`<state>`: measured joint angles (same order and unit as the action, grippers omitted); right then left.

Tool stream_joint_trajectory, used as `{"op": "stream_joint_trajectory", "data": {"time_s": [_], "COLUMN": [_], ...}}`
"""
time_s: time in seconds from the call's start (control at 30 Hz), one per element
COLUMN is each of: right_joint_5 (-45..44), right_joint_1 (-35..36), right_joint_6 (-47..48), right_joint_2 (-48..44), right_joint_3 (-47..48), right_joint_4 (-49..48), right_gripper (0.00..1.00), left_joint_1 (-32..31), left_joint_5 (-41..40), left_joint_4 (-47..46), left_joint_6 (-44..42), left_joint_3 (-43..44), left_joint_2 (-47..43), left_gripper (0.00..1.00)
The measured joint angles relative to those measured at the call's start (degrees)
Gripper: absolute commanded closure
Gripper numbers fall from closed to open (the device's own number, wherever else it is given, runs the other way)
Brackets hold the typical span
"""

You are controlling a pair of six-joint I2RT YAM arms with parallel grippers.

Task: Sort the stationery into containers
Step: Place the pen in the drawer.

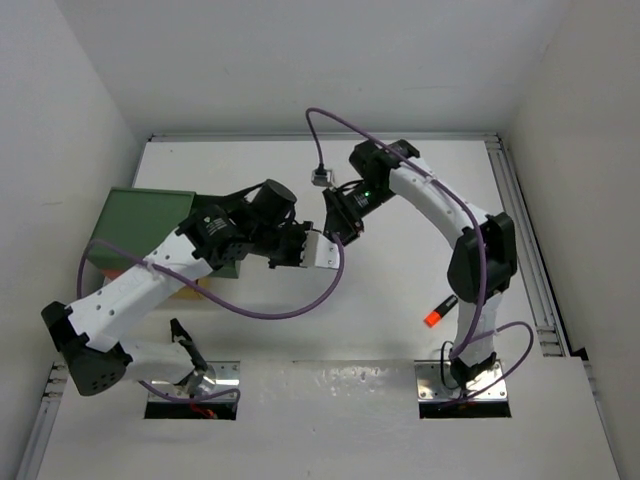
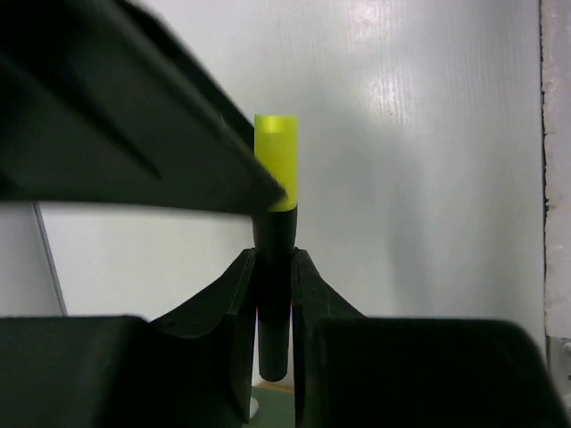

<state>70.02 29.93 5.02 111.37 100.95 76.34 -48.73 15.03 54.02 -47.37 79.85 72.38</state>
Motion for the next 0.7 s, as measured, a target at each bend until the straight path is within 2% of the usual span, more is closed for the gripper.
{"op": "stream_joint_trajectory", "data": {"time_s": [0.13, 0.3, 0.37, 0.53, 0.7], "right_joint_5": [0.44, -0.9, -1.92, -5.11, -12.55], "right_joint_1": [-6.6, -20.83, -24.22, -24.76, -25.05], "right_joint_6": [-0.61, -0.11, 0.66, 2.6, 5.35], "right_joint_2": [-0.87, -1.14, -1.14, -1.14, -2.71], "right_joint_3": [-0.02, -0.74, -1.6, -3.19, -9.03], "right_joint_4": [-0.24, -0.85, -0.59, 0.33, -1.79], "right_gripper": [0.47, 0.47, 0.47, 0.5, 0.49], "left_joint_1": [4.26, 14.21, 18.38, 26.58, 33.48], "left_joint_5": [-1.73, -7.23, -9.44, -14.86, -15.82], "left_joint_4": [-0.79, -2.14, -2.08, 0.17, 3.78], "left_joint_6": [8.28, 22.77, 28.85, 41.62, 50.99], "left_joint_3": [-0.46, -2.78, -3.37, -3.56, -3.61], "left_joint_2": [-1.84, -9.07, -11.39, -11.85, -8.81], "left_gripper": [1.0, 1.0, 1.0, 1.0, 1.0]}}
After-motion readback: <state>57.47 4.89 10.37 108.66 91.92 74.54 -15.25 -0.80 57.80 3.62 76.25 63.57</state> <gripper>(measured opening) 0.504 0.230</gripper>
